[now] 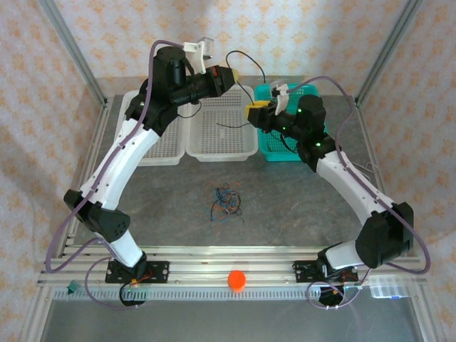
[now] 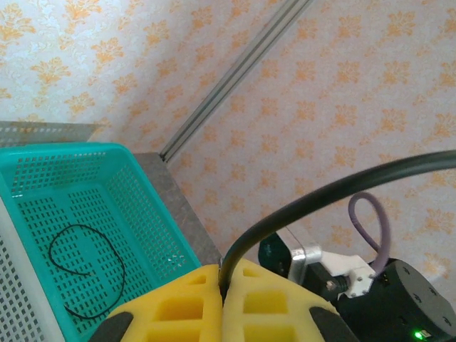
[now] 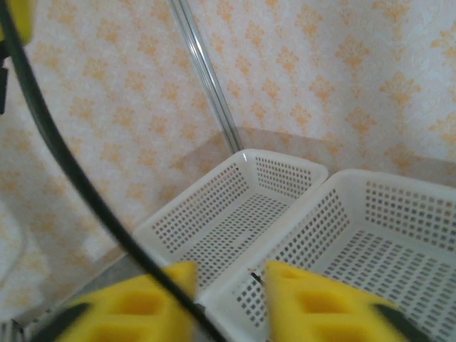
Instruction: Untangle the cables
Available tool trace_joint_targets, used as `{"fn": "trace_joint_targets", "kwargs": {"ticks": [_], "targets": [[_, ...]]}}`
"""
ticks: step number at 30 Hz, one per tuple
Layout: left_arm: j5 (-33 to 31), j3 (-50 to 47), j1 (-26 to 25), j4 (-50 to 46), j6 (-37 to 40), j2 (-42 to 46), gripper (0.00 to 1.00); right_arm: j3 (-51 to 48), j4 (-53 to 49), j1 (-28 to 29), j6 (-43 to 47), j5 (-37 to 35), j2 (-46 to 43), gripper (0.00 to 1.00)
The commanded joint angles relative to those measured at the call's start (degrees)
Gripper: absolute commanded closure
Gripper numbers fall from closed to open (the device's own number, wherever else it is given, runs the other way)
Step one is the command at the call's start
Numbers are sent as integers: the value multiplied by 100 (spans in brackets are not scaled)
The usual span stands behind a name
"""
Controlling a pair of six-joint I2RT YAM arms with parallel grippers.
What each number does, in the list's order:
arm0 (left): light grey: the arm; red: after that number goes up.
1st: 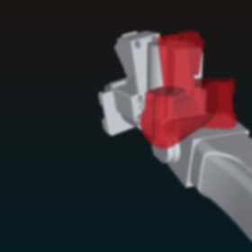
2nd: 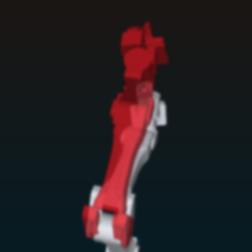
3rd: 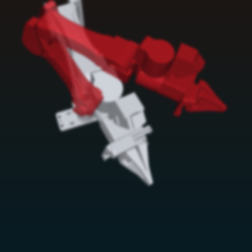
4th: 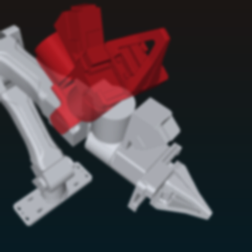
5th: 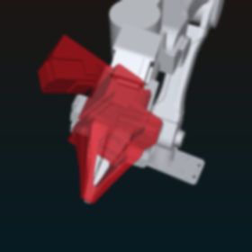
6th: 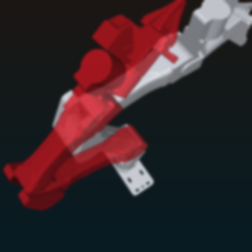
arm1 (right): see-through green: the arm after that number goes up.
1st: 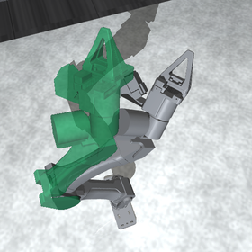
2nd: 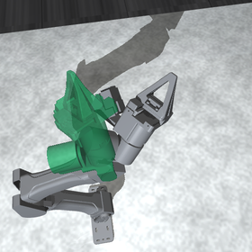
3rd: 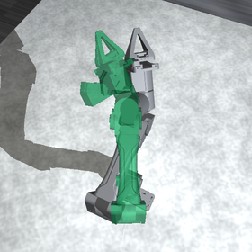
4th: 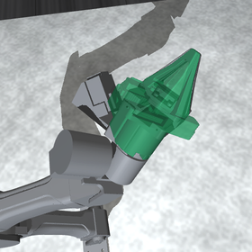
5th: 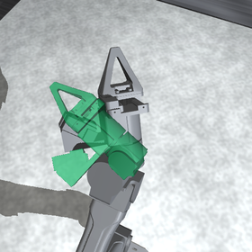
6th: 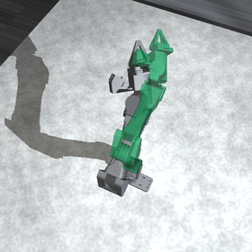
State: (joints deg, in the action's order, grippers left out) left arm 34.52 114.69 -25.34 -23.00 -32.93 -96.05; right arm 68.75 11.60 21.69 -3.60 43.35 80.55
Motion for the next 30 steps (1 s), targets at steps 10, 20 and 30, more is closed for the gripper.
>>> {"fn": "trace_joint_targets", "kwargs": {"ticks": [10,20,30], "targets": [[63,-645,240,545,-201,170,100,157,-289,-7,73,-623,-549,100],[-595,-1843,390,709,109,652,46,1594,-3113,-25,233,-3172,-136,100],[-1428,-3319,399,517,396,1432,45,2309,-3832,-301,598,-4149,971,100]]}}
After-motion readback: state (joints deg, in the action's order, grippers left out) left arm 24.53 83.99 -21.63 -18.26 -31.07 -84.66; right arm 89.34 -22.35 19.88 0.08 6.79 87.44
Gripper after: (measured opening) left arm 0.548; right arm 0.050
